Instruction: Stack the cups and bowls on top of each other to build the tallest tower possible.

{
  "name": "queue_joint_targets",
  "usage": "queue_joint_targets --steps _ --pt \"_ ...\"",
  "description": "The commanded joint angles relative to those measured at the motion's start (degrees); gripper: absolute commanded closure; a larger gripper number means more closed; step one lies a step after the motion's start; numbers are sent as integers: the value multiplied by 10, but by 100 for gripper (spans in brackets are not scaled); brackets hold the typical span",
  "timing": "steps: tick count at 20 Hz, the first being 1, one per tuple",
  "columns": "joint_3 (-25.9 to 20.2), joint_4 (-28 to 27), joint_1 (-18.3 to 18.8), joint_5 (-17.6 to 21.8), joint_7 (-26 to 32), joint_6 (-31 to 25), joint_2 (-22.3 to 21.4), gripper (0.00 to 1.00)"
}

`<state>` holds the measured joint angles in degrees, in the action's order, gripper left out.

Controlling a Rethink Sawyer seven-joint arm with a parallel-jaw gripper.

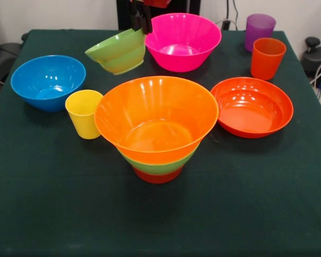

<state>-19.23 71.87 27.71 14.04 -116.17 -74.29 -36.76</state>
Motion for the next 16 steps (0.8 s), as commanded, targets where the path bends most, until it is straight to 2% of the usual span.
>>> queue_joint_targets --steps 1,9,16 --pt "18 -65 -30 2 -78 -59 41 100" --pt "24 -126 -46 -3 -78 -74 81 100" --pt "30 -165 -58 1 -71 -57 110 100"
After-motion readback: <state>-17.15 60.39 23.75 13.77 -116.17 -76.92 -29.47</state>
